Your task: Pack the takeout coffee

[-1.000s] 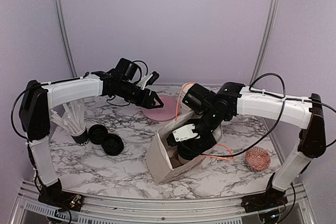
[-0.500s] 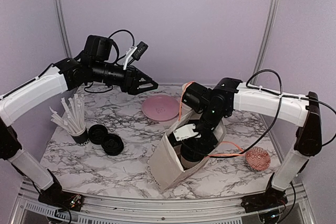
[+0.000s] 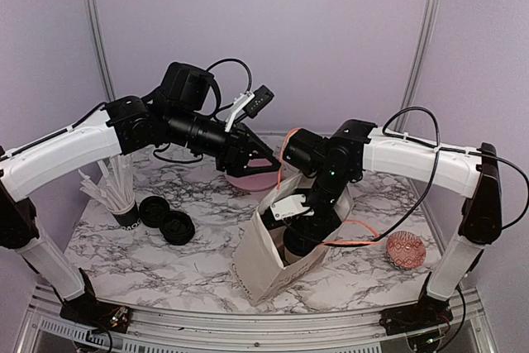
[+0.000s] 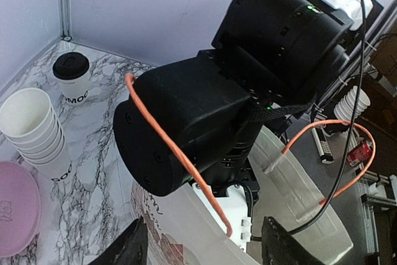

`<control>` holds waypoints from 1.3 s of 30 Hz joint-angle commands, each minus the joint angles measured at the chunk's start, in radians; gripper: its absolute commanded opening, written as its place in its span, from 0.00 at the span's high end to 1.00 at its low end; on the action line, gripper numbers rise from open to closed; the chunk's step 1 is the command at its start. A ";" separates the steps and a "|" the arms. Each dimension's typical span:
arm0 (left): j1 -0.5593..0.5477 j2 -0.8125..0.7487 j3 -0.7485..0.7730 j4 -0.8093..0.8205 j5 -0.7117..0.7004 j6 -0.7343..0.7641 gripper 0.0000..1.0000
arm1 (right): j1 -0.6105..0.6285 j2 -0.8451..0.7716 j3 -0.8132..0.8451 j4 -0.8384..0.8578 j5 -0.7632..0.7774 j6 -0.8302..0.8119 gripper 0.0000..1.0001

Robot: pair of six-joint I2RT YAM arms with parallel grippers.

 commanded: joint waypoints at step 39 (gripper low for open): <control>0.036 0.117 0.110 -0.041 -0.182 0.090 1.00 | 0.001 -0.136 0.254 -0.050 -0.038 -0.061 0.17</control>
